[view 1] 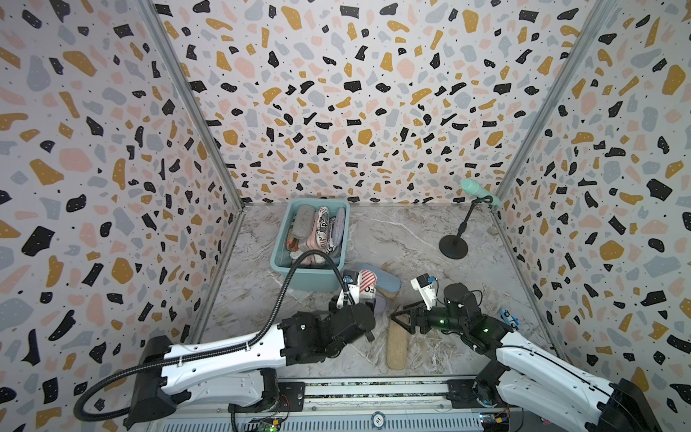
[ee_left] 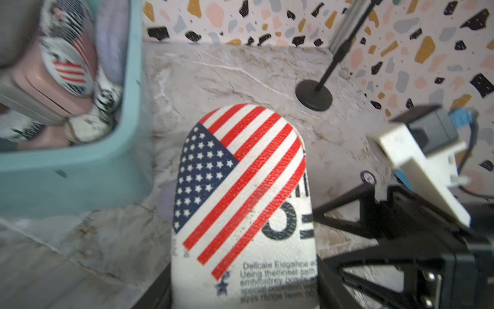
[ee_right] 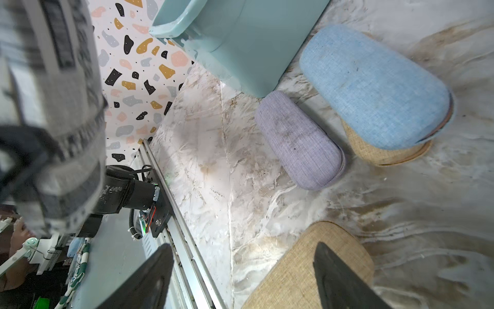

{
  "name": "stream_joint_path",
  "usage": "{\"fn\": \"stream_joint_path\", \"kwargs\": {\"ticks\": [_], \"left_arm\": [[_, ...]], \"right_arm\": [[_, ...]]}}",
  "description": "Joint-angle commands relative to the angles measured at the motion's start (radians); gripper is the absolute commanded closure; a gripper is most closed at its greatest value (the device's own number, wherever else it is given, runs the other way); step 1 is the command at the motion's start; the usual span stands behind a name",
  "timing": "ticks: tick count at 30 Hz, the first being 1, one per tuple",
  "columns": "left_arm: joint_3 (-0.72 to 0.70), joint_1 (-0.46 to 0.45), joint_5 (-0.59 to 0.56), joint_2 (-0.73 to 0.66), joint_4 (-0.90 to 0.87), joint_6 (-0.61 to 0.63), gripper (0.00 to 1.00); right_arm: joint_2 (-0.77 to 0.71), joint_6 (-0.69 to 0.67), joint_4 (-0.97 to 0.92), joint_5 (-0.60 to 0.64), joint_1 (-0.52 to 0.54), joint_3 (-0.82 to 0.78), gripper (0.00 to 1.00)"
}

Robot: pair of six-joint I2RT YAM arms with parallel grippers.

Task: Put the glasses cases into the storage boxes
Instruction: Pick up the glasses case at the center of the board, then place the glasses case in the storage box.

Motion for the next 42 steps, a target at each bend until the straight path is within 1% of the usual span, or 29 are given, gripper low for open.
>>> {"fn": "stream_joint_path", "kwargs": {"ticks": [1,3,5,8,11,15,19,21,23,29,32,34,37,42], "left_arm": [[0.104,0.161,-0.047,-0.028,-0.11,0.195,0.54],[0.167,0.296,-0.028,-0.019,-0.145,0.291,0.55],[0.221,0.45,-0.007,0.009,-0.168,0.383,0.55],[0.271,0.629,-0.007,0.079,-0.173,0.486,0.55],[0.3,0.743,-0.06,0.157,-0.148,0.541,0.55],[0.3,0.83,-0.001,0.235,-0.039,0.615,0.55],[0.297,0.877,0.087,0.311,0.051,0.659,0.55],[0.306,0.891,0.087,0.352,0.04,0.659,0.57],[0.295,0.896,0.097,0.381,0.036,0.661,0.57],[0.263,0.902,0.126,0.446,0.042,0.656,0.48],[0.27,0.902,0.093,0.464,0.014,0.642,0.41],[0.284,0.903,0.087,0.459,-0.007,0.63,0.32],[0.308,0.903,0.101,0.43,-0.022,0.627,0.21],[0.369,0.903,0.167,0.347,-0.017,0.603,0.13]], "right_arm": [[0.002,-0.026,0.029,0.003,0.003,0.024,0.16],[0.009,-0.03,0.027,0.005,0.003,0.034,0.16],[0.012,-0.032,0.024,0.006,0.004,0.043,0.16],[0.003,-0.03,0.029,0.014,0.005,0.047,0.16],[-0.006,-0.026,0.028,0.026,0.005,0.046,0.16],[-0.014,-0.022,0.018,0.024,0.004,0.051,0.16],[-0.032,-0.019,0.012,0.026,0.005,0.05,0.16],[-0.039,-0.019,0.0,0.031,0.005,0.051,0.16],[-0.046,-0.018,-0.01,0.037,0.005,0.047,0.16],[-0.039,-0.022,-0.054,0.083,0.003,0.054,0.16],[-0.031,-0.025,-0.094,0.11,0.003,0.074,0.15],[-0.017,-0.012,-0.151,0.172,0.003,0.093,0.14],[0.023,0.001,-0.27,0.258,0.004,0.133,0.14],[0.032,0.027,-0.322,0.3,0.022,0.139,0.14]]}}
